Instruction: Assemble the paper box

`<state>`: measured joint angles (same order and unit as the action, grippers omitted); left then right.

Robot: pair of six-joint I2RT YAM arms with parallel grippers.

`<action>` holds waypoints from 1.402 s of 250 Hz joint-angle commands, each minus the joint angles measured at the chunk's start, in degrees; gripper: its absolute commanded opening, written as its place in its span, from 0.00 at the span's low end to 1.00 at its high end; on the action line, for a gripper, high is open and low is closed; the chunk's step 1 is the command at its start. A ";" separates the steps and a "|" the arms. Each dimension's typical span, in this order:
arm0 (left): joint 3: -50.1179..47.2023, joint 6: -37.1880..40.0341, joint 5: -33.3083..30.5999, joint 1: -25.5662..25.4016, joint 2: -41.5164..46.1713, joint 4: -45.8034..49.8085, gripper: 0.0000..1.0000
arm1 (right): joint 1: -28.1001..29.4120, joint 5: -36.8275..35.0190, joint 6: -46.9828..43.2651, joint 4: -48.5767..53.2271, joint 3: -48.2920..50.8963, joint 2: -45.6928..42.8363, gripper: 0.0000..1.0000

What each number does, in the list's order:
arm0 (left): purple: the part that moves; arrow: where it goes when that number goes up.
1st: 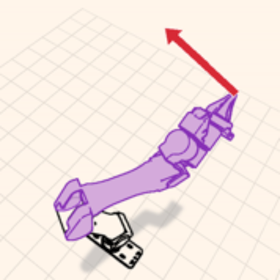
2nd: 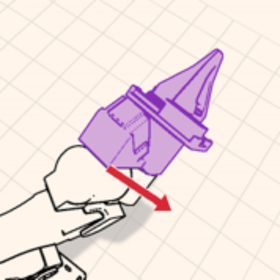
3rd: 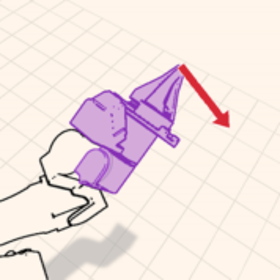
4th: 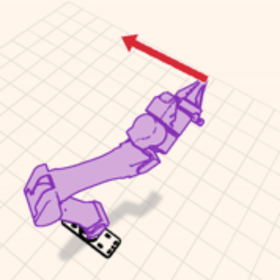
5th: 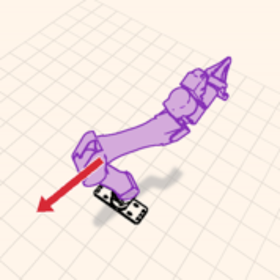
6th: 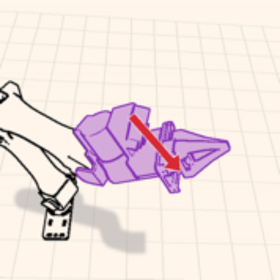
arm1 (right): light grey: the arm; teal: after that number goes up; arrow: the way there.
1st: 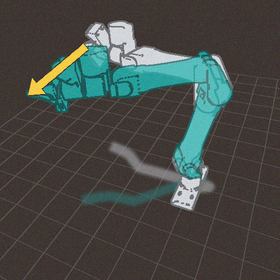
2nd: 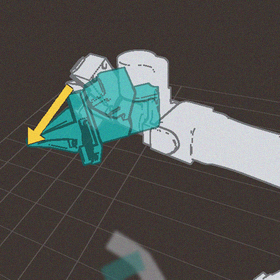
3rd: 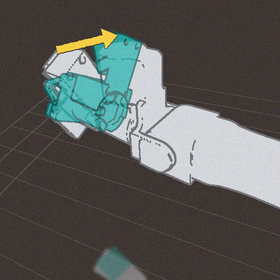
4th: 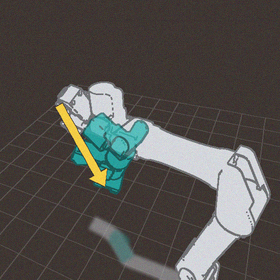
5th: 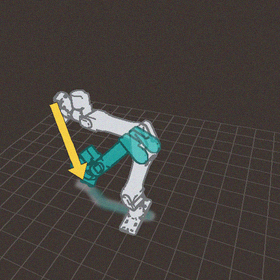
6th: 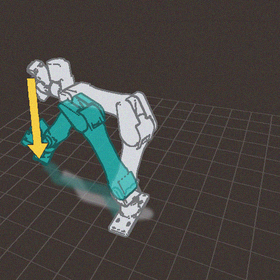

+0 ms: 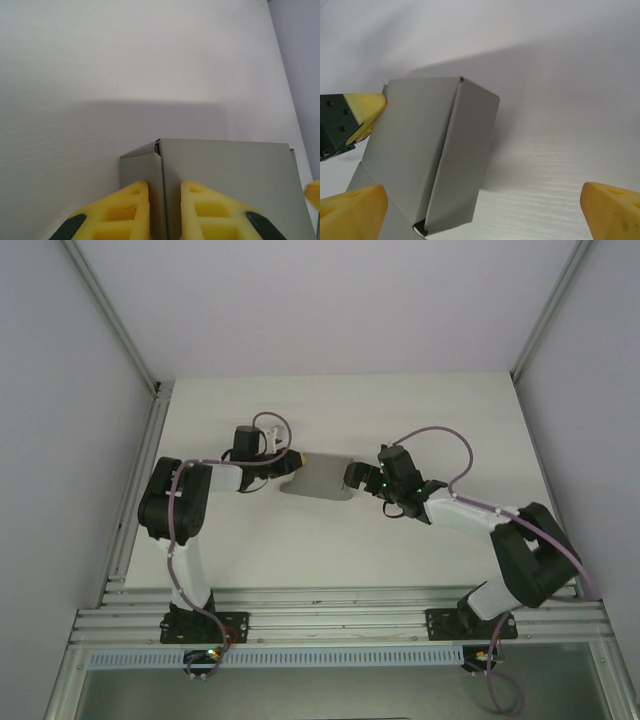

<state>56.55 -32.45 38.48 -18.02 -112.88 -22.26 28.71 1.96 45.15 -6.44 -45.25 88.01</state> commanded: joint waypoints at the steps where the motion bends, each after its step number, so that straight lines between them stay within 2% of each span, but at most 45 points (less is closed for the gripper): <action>1: -3.39 -1.13 -3.12 0.70 -4.02 6.39 0.11 | -0.98 10.96 4.86 -5.84 -1.95 5.83 1.00; 48: -3.78 -1.19 -2.07 0.71 -4.38 5.13 0.11 | -1.89 20.54 9.21 -15.98 -5.30 15.80 0.99; 67: -4.00 -1.41 -1.71 0.76 -4.46 4.35 0.11 | -1.84 23.80 10.89 -19.72 -6.24 18.50 0.92; 107: -4.00 -1.84 -1.04 0.71 -4.16 2.98 0.13 | -2.27 27.46 15.94 -32.37 -4.83 21.13 0.65; 129: -3.45 -1.12 -1.19 0.66 -3.09 2.88 0.15 | -2.77 28.66 18.58 -37.85 -3.34 21.04 0.60; 145: -2.47 -0.42 -1.73 0.71 -1.66 4.06 0.17 | -2.81 28.72 18.93 -38.19 -2.77 20.06 0.53; 173: -0.34 3.83 -3.24 0.73 3.31 7.71 0.38 | -3.03 27.73 17.33 -34.06 -2.12 16.91 0.45; 178: -0.12 5.11 -3.74 0.76 4.62 8.51 0.47 | -3.20 27.68 17.13 -33.17 -2.03 16.26 0.45; 191: 0.21 8.91 -5.87 0.53 8.42 10.66 0.80 | -3.68 27.72 17.09 -30.64 -1.90 14.33 0.42; 209: 0.64 15.78 -10.25 -0.11 13.83 14.79 0.99 | -4.60 28.22 17.17 -25.79 -2.06 11.90 0.39; 251: 1.81 38.47 -13.43 -5.52 24.52 24.53 1.00 | -8.69 32.07 20.24 -12.39 -3.44 6.46 0.34; 268: 2.53 47.39 -18.32 -11.49 27.19 29.39 1.00 | -11.74 34.47 20.60 -1.89 -5.73 4.39 0.32; 296: 4.62 63.45 -21.15 -19.12 29.17 39.92 1.00 | -17.18 39.23 20.51 15.65 -10.77 2.17 0.31; 322: 1.31 72.14 -28.73 -23.29 29.12 33.09 1.00 | -21.24 45.23 23.38 22.52 -13.29 2.07 0.31; 351: 3.03 74.41 -31.66 -23.70 25.51 27.45 1.00 | -22.02 50.41 27.10 22.44 -14.46 2.05 0.32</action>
<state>58.78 30.48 14.66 -42.24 -84.05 7.40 6.55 42.59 67.59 6.74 -58.15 91.20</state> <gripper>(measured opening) 0.999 0.447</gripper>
